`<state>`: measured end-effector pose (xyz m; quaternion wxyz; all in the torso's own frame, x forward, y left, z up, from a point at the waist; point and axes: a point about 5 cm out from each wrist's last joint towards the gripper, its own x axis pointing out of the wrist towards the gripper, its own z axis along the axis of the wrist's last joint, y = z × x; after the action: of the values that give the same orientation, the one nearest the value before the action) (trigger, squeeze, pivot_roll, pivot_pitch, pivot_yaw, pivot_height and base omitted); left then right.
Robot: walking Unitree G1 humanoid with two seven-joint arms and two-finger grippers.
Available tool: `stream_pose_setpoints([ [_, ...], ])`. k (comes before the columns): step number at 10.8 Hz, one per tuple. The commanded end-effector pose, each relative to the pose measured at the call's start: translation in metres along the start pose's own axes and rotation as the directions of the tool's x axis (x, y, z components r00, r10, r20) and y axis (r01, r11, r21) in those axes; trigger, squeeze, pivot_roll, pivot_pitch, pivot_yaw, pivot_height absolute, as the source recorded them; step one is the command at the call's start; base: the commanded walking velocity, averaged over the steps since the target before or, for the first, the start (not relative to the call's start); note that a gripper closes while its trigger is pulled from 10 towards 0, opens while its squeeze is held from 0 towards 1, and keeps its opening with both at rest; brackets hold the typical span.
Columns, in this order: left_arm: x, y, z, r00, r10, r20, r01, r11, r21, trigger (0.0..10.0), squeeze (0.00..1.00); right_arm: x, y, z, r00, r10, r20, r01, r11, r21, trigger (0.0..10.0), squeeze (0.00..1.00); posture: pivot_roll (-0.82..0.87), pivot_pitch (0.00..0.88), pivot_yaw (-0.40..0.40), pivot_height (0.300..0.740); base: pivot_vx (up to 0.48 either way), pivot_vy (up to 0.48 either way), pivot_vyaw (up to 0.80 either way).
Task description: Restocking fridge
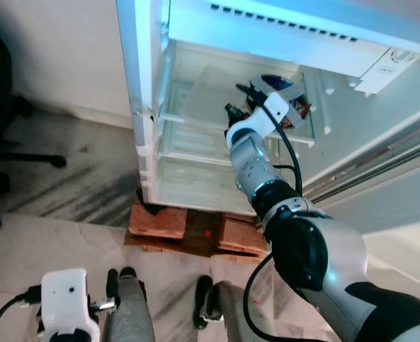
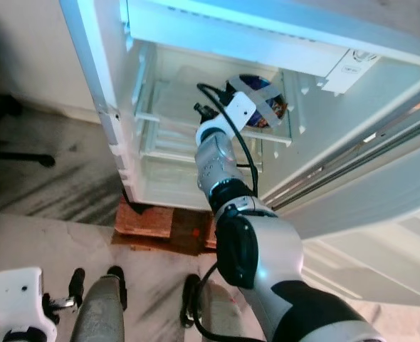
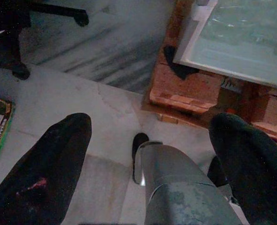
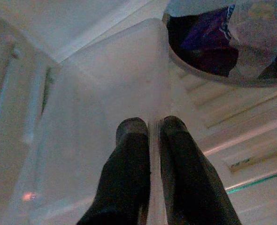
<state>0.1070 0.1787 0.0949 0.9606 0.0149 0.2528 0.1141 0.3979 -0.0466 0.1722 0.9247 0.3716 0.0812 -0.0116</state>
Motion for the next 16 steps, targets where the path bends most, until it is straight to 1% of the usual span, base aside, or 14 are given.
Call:
stream_pose_setpoints([
  [1, -0.005, -0.001, -0.004, 0.999, 0.012, -0.030, -0.012, 1.000, 0.001, 10.0, 0.00, -0.009, 0.022, -0.031, 0.995, 0.030, -0.096, -0.026, 0.999, 0.047, 10.0, 1.00, 0.41, 0.366, -0.209, 0.740, 0.000, 0.000, 0.00],
  [3, -0.007, 0.001, -0.005, 0.999, 0.024, -0.038, -0.024, 1.000, -0.005, 10.0, 0.00, -0.010, 0.035, -0.031, 0.991, 0.085, -0.101, -0.074, 0.991, 0.108, 10.0, 1.00, 0.41, 0.373, -0.222, 0.740, 0.000, 0.000, 0.00],
  [5, -0.006, 0.000, -0.006, 0.999, 0.030, -0.039, -0.030, 1.000, -0.008, 10.0, 0.00, -0.010, 0.046, -0.027, 0.982, 0.161, -0.099, -0.137, 0.968, 0.211, 10.0, 1.00, 0.40, 0.371, -0.227, 0.740, 0.000, 0.000, 0.00],
  [7, -0.005, -0.002, -0.007, 0.999, 0.027, -0.043, -0.028, 1.000, -0.011, 10.0, 0.00, -0.008, 0.048, -0.021, 0.978, 0.191, -0.082, -0.168, 0.959, 0.228, 10.0, 1.00, 0.40, 0.365, -0.228, 0.740, 0.000, 0.000, 0.00],
  [8, -0.003, -0.002, -0.007, 0.999, 0.026, -0.041, -0.027, 1.000, -0.010, 10.0, 0.00, -0.007, 0.048, -0.017, 0.977, 0.201, -0.069, -0.183, 0.961, 0.208, 10.0, 1.00, 0.39, 0.360, -0.225, 0.740, 0.000, 0.000, 0.00],
  [9, 0.000, -0.001, -0.006, 0.999, 0.026, -0.034, -0.026, 1.000, -0.005, 10.0, 0.00, -0.006, 0.049, -0.010, 0.976, 0.211, -0.047, -0.202, 0.969, 0.142, 10.0, 1.00, 0.39, 0.351, -0.222, 0.740, 0.000, 0.000, 0.00],
  [10, 0.003, 0.000, -0.005, 0.999, 0.026, -0.029, -0.026, 1.000, -0.002, 10.0, 0.00, -0.005, 0.049, -0.006, 0.976, 0.216, -0.036, -0.212, 0.973, 0.095, 10.0, 1.00, 0.39, 0.342, -0.220, 0.740, 0.000, 0.000, 0.00],
  [12, 0.011, 0.001, -0.001, 1.000, 0.028, -0.005, -0.027, 1.000, 0.003, 10.0, 0.00, -0.001, 0.034, 0.001, 0.988, 0.153, -0.034, -0.153, 0.988, -0.008, 10.0, 1.00, 0.38, 0.317, -0.219, 0.740, 0.000, 0.000, 0.00],
  [13, 0.015, 0.002, 0.001, 1.000, 0.028, 0.005, -0.028, 1.000, 0.004, 10.0, 0.00, 0.000, 0.029, 0.004, 0.989, 0.147, -0.023, -0.148, 0.988, -0.046, 10.0, 1.00, 0.38, 0.301, -0.216, 0.740, 0.000, 0.000, 0.00],
  [14, 0.021, 0.002, 0.003, 1.000, 0.026, 0.017, -0.026, 1.000, 0.004, 10.0, 0.00, 0.001, 0.027, 0.007, 0.987, 0.158, -0.023, -0.159, 0.984, -0.078, 10.0, 1.00, 0.37, 0.286, -0.213, 0.740, 0.000, 0.000, 0.00],
  [15, 0.024, 0.000, 0.005, 0.999, 0.018, 0.028, -0.018, 1.000, 0.007, 10.0, 0.00, 0.002, 0.025, 0.008, 0.985, 0.171, -0.018, -0.172, 0.980, -0.104, 10.0, 1.00, 0.37, 0.279, -0.212, 0.740, 0.000, 0.000, 0.00],
  [16, 0.028, 0.000, 0.008, 0.999, 0.019, 0.041, -0.019, 1.000, 0.006, 10.0, 0.00, 0.001, 0.032, 0.010, 0.971, 0.239, -0.013, -0.238, 0.959, -0.156, 10.0, 0.17, 0.38, 0.264, -0.211, 0.740, 0.000, 0.000, 0.00],
])
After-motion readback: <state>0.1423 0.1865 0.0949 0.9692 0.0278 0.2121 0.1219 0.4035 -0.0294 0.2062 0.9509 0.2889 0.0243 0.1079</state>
